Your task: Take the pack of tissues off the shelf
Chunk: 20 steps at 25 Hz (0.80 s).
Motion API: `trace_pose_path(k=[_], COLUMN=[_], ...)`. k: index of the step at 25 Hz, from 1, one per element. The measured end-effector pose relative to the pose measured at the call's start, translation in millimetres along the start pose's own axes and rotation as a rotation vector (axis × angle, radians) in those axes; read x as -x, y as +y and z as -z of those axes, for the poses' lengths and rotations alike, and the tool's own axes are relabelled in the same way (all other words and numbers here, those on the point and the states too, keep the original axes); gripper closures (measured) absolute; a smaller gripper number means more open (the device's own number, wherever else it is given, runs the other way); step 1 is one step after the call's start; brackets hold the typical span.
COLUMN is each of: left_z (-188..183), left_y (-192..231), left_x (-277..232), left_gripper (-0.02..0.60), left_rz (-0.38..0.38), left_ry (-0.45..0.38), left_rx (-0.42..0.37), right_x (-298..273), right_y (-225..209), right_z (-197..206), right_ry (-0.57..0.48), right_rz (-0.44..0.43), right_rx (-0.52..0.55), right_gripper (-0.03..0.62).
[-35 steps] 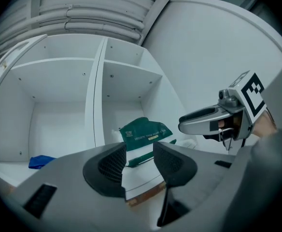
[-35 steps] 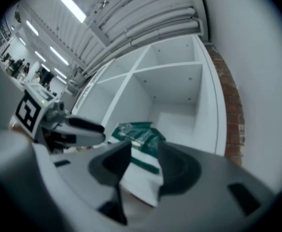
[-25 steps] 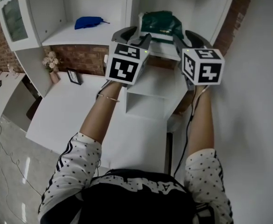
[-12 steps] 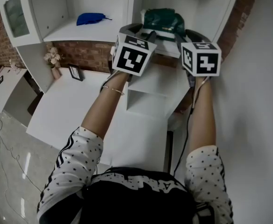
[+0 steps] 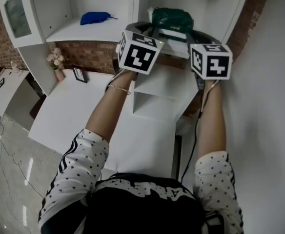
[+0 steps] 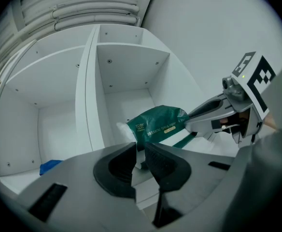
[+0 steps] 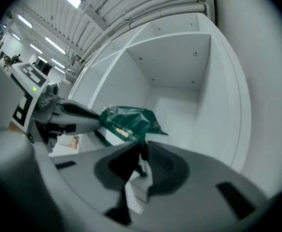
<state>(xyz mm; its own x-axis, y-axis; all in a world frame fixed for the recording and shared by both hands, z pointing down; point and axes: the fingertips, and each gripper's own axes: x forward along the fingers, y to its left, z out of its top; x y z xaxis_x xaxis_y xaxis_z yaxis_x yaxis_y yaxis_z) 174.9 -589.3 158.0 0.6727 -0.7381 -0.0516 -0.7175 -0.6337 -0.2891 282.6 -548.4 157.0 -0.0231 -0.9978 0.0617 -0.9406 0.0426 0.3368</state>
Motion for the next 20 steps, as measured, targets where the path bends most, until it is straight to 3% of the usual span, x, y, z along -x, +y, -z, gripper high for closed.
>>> trace_pose_path(k=[7, 20], left_z=[0.0, -19.5], left_y=[3.0, 3.7], left_x=[5.6, 28.1], left_gripper=[0.528, 0.543], left_rz=[-0.002, -0.044], left_ry=[-0.003, -0.088], left_rx=[0.007, -0.059], right_x=[5.9, 26.4], right_y=[5.4, 14.4], right_z=[-3.9, -19.3], right_ry=[-0.025, -0.096], right_rz=[0.000, 0.028], right_rx=[0.010, 0.008], right_gripper=[0.537, 0.543])
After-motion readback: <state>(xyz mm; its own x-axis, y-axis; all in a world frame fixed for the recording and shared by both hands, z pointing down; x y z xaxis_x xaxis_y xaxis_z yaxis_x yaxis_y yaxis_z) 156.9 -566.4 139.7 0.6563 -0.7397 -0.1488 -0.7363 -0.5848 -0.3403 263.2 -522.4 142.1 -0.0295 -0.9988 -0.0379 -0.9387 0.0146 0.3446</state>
